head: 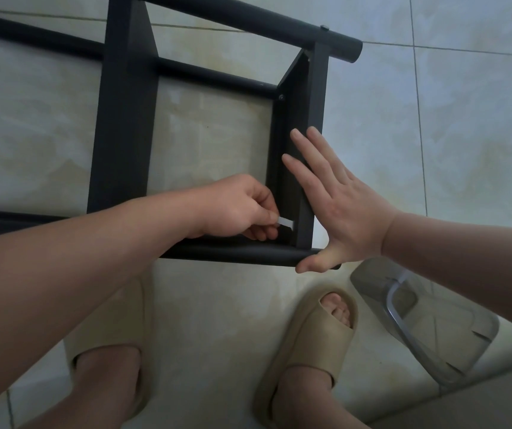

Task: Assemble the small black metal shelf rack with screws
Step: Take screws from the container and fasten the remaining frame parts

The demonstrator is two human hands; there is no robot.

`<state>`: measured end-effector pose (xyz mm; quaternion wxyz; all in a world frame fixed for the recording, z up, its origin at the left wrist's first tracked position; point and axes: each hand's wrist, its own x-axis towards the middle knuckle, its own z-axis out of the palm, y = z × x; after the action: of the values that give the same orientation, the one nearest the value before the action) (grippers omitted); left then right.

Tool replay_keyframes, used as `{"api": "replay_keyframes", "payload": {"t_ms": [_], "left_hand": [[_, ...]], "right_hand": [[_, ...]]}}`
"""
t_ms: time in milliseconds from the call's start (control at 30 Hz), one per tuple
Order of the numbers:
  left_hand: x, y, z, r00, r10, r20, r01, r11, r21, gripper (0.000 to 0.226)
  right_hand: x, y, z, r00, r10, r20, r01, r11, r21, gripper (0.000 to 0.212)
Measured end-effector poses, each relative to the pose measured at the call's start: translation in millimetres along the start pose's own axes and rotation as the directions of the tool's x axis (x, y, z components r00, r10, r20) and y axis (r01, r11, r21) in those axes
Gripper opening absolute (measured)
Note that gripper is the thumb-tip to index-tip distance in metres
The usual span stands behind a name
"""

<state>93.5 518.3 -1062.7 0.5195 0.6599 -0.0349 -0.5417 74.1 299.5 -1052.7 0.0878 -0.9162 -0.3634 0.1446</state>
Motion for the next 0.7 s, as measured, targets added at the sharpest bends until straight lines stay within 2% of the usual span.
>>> {"api": "replay_keyframes", "payload": {"t_ms": [267, 467, 567, 700], "left_hand": [[0.2, -3.8, -0.3, 0.998, 0.008, 0.062, -0.015, 0.993, 0.115, 0.017], [3.0, -5.8, -1.6, 0.996, 0.005, 0.091, -0.029, 0.964, 0.264, 0.021], [3.8, -6.9, -0.9, 0.994, 0.007, 0.105, -0.036, 0.960, 0.276, 0.020], [3.7, -6.2, -7.4, 0.996, 0.067, 0.052, -0.077, 0.974, 0.215, 0.006]], "right_hand": [[0.2, -0.1, 0.4, 1.000, -0.012, -0.012, 0.012, 1.000, 0.001, 0.136], [0.1, -0.1, 0.2, 1.000, -0.009, -0.013, 0.009, 1.000, 0.009, 0.136], [-0.1, -0.5, 0.1, 1.000, -0.005, -0.004, 0.005, 1.000, 0.009, 0.136], [-0.1, -0.5, -0.4, 1.000, -0.006, -0.009, 0.006, 1.000, 0.008, 0.135]]}}
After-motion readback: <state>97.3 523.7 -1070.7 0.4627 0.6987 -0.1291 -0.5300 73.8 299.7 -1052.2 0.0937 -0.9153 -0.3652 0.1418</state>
